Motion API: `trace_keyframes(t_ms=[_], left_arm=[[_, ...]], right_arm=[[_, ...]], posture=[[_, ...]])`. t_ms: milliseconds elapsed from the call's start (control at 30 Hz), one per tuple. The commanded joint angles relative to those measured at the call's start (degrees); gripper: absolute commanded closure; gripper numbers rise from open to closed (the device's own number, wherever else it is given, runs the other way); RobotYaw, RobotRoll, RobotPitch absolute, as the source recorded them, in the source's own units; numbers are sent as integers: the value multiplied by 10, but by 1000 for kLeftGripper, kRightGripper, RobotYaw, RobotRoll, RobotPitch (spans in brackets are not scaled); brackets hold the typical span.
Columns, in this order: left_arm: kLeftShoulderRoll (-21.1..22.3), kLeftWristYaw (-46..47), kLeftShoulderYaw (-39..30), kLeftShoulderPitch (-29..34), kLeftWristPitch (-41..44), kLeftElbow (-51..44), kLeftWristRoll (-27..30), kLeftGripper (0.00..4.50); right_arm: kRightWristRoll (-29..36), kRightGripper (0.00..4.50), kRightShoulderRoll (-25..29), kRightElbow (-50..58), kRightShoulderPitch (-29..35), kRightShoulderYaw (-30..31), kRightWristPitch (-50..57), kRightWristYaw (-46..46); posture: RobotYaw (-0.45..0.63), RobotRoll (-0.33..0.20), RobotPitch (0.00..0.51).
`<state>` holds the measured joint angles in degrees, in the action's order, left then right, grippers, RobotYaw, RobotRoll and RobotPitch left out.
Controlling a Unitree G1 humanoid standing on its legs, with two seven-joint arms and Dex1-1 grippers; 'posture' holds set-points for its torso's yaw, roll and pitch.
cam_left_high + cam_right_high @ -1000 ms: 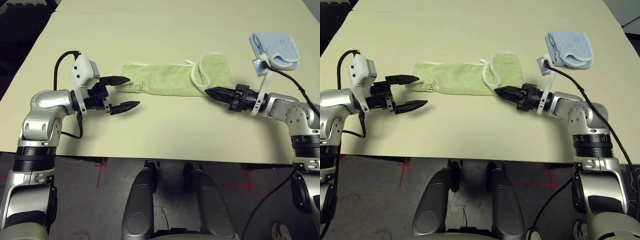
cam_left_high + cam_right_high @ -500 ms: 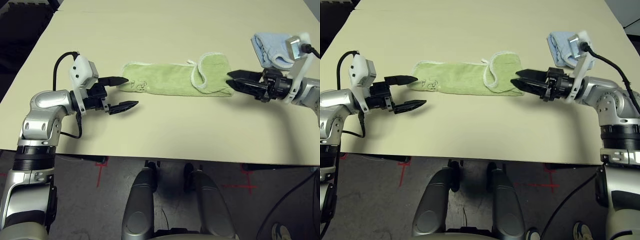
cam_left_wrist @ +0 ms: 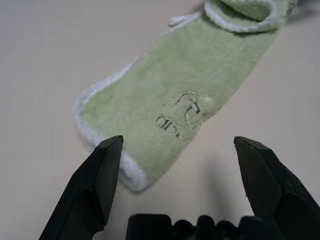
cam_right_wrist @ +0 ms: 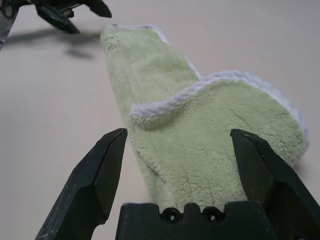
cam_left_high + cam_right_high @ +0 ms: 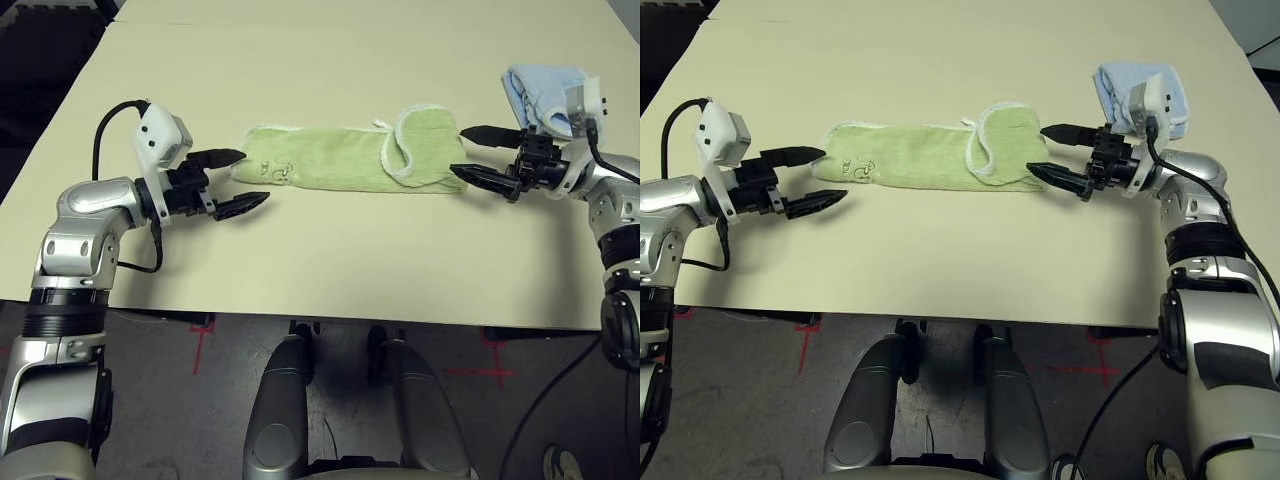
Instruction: Fold the towel and set it aside.
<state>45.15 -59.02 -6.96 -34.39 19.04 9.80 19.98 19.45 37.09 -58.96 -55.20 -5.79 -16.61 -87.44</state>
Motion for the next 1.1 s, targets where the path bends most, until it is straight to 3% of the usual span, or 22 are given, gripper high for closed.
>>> trace_keyframes(t_ms=[33,167,433,600,733,1100], left_arm=[[-17,68,-33,16,86,-33,26,0],[-20,109,-59,5,180,-71,61,0],[28,91,-68,-39,399,-101,168,0],[5,133,-91,-65,505,-68,211,0],[-16,161,-105,-61,542,-58,223,0],[-17,204,-126,-76,593,0,221,0]], right_arm=[[-5,10,-1,-17,17,-15,-54,-25],[-8,10,-8,-22,25,-16,-71,-40],[-16,10,-13,-27,20,-19,-63,-36],[-19,10,-14,-23,22,-19,-64,-35],[-23,10,-11,-22,26,-20,-67,-31],[-32,10,-9,-22,29,-22,-72,-24]], posture=[[96,0,267],[110,0,271],[108,0,270],[100,0,269],[93,0,269],[86,0,269]])
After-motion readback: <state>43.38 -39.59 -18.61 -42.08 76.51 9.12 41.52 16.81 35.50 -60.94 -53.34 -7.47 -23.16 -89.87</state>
